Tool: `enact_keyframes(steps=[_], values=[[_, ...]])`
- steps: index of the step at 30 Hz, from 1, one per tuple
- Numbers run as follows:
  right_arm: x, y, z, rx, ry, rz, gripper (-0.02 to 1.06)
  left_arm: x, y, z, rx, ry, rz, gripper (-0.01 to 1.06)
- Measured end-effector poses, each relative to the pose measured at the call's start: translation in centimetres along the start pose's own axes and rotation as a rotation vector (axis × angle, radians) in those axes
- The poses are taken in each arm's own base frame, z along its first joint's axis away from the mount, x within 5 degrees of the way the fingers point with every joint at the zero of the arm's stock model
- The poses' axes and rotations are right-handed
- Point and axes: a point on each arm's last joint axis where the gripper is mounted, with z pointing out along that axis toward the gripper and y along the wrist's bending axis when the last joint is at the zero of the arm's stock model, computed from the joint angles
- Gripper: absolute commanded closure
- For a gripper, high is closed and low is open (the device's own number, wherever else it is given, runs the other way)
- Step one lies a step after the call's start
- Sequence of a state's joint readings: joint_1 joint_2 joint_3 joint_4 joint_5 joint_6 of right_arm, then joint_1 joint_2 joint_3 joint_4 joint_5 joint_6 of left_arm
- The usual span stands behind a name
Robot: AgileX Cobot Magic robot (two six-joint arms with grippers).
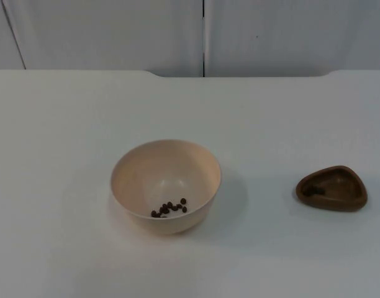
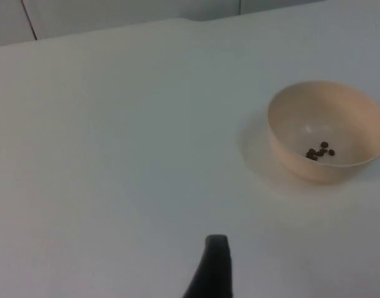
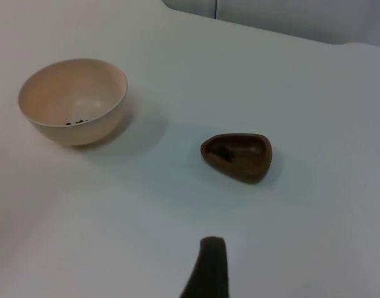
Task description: Pick up the bowl with the left hand and pour the coffee beans from the cup into the bowl with the right hand.
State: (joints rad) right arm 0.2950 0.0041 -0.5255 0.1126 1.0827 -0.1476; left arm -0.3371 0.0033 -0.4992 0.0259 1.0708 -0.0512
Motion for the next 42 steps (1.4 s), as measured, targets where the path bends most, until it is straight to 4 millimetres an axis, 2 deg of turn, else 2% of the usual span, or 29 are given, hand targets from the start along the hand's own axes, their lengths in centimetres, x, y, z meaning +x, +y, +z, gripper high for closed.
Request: enact_keyframes(steps=[3,4,7,8,42], values=[[0.0,0.0,0.0,0.0,0.0,0.0,0.27,0.0,0.0,0.0,0.0,0.0,0.0,0.22],[0.0,0.0,0.0,0.0,0.0,0.0,0.27,0.0,0.0,0.0,0.0,0.0,0.0,0.22],[0.0,0.0,0.0,0.0,0.0,0.0,0.06,0.0,0.0,0.0,0.0,0.0,0.0,0.03],[0.0,0.0,0.0,0.0,0.0,0.0,-0.01,0.0,0.0,0.0,0.0,0.0,0.0,0.0],[0.09,-0.68,-0.03,0.075,0.006,0.089,-0.01,0.01,0.0,0.0,0.0,0.001,0.0,0.0]])
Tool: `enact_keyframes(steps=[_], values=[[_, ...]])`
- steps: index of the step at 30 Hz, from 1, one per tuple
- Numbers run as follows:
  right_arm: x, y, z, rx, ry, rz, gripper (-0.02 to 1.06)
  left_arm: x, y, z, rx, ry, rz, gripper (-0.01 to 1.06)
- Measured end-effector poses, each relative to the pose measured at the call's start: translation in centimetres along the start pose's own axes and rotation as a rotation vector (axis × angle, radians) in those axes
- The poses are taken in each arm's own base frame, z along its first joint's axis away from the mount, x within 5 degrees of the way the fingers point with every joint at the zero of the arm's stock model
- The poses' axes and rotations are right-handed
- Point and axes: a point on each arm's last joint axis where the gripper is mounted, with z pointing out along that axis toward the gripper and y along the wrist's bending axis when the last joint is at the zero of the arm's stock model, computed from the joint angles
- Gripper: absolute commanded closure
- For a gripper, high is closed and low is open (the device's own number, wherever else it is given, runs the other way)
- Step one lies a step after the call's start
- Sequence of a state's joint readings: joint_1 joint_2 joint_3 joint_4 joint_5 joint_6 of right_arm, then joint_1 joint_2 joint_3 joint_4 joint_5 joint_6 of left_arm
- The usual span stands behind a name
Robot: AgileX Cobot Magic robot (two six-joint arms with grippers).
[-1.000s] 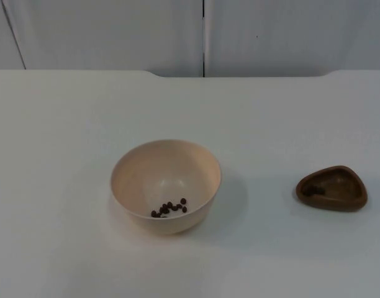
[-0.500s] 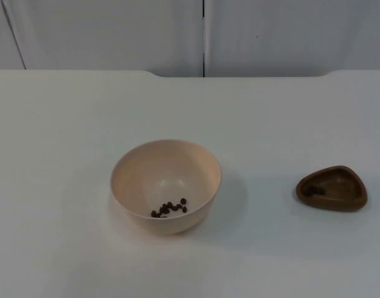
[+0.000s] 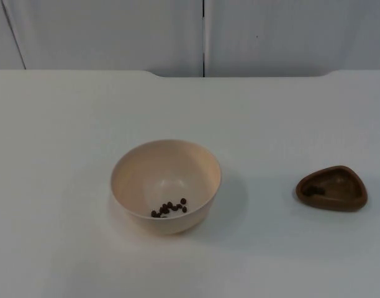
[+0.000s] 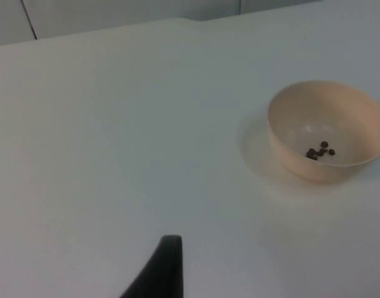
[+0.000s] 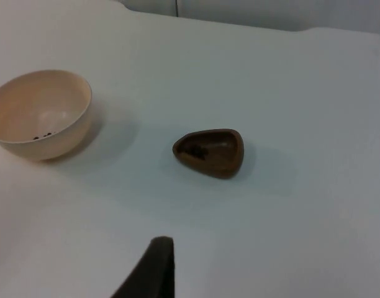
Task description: Pick up the bowl with the left hand and pour the coffee beans from the cup into the bowl with the right hand.
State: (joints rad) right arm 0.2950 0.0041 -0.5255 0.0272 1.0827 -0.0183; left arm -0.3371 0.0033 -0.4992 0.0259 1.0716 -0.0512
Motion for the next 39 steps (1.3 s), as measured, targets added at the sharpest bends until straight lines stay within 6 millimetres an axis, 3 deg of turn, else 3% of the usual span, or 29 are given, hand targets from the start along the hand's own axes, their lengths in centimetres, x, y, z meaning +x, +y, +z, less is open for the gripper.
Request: enact_keyframes(steps=[29,39], values=[[0.0,0.0,0.0,0.0,0.0,0.002,-0.01,0.02,0.0,0.0,0.0,0.002,0.0,0.0],[0.0,0.0,0.0,0.0,0.0,0.004,-0.01,0.04,-0.07,-0.02,-0.124,-0.001,-0.066,0.0]])
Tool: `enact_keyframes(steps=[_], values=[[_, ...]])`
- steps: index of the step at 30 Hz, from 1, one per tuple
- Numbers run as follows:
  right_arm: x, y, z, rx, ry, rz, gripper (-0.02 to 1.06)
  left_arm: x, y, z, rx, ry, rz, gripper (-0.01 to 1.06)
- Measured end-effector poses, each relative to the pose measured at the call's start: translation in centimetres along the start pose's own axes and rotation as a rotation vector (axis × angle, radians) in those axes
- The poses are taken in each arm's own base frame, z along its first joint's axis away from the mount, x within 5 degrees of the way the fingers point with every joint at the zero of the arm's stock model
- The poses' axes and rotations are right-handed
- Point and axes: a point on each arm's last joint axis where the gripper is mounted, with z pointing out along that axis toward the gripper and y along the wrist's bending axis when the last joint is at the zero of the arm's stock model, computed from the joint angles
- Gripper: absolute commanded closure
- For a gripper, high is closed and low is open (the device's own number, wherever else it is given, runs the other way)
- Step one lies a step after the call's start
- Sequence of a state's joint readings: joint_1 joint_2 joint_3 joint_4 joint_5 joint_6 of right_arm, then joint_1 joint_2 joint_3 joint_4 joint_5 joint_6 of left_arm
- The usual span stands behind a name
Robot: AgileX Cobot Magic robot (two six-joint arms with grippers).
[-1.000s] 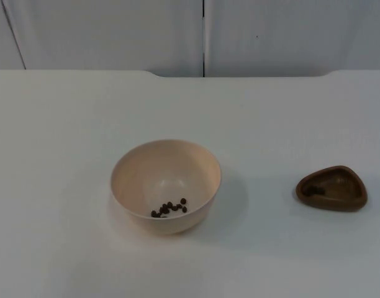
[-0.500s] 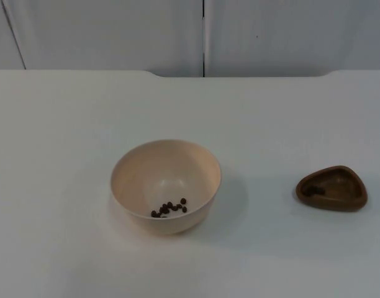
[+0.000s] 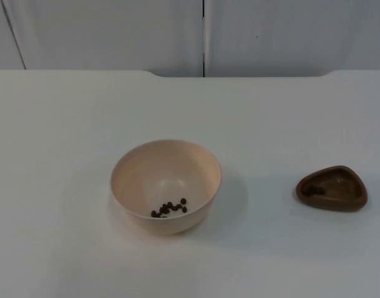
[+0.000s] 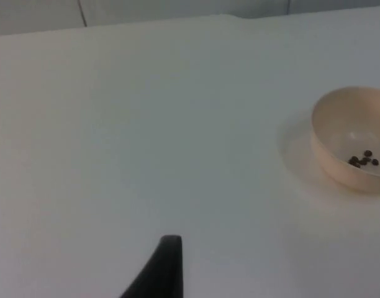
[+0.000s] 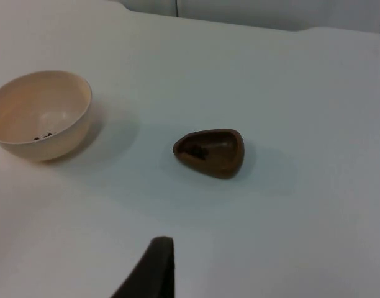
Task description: Pick up the bowl with the left hand and pour the coffee beans from the cup into the bowl with the right hand.
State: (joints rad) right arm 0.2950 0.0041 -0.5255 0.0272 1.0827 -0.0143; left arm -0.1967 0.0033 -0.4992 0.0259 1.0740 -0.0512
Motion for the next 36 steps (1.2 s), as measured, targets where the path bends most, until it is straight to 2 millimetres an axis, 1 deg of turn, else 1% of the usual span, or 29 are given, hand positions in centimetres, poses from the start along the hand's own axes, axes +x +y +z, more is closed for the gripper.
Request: enact_keyframes(steps=[5,13,29,36], values=[[0.0,0.0,0.0,0.0,0.0,0.002,-0.01,0.01,-0.04,-0.02,-0.079,-0.002,-0.042,0.0],[0.0,0.0,0.0,0.0,0.0,0.002,-0.01,0.02,-0.09,-0.03,-0.155,-0.004,-0.083,0.0],[0.0,0.0,0.0,0.002,0.0,0.003,-0.01,0.02,-0.09,-0.03,-0.162,-0.004,-0.087,0.0],[-0.01,0.08,0.03,0.093,-0.001,0.05,-0.01,0.02,-0.09,-0.03,-0.162,-0.004,-0.087,0.0]])
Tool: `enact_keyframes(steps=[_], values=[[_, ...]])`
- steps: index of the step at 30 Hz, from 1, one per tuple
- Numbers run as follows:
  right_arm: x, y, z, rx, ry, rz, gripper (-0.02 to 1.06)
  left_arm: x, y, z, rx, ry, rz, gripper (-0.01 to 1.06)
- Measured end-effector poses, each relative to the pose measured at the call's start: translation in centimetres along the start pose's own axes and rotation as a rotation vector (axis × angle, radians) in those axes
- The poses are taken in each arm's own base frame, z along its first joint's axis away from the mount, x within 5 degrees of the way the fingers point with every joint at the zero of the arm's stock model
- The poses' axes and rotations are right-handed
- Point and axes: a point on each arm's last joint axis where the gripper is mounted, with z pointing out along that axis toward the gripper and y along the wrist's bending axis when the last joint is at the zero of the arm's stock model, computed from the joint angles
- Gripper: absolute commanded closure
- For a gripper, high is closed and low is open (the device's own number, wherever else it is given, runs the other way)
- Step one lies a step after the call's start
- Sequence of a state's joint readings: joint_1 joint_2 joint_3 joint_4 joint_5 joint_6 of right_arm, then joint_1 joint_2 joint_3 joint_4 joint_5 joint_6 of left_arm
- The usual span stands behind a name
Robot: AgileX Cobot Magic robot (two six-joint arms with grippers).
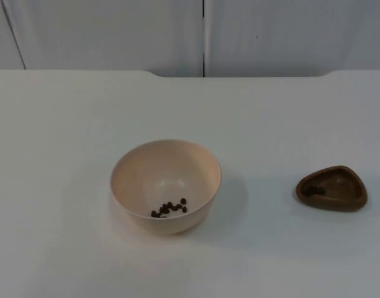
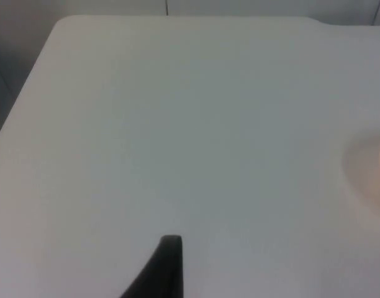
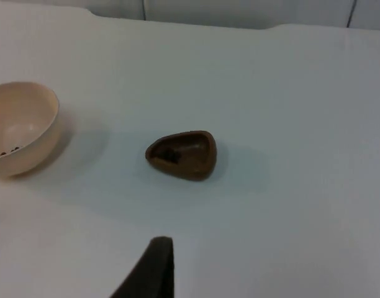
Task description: Pick up the bowl with the left hand and pour the coffee beans from the cup into the bowl with the right hand.
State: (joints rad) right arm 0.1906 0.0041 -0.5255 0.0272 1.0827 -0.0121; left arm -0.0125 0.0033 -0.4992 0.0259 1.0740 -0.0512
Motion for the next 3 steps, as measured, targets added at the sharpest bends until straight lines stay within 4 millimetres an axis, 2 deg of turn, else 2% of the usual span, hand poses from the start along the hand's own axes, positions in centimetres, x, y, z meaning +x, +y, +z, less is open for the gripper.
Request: enact_keyframes(steps=[3], values=[[-0.01,0.05,0.01,0.052,-0.001,0.027,-0.01,0.0,0.0,0.0,0.0,0.0,0.0,0.0]])
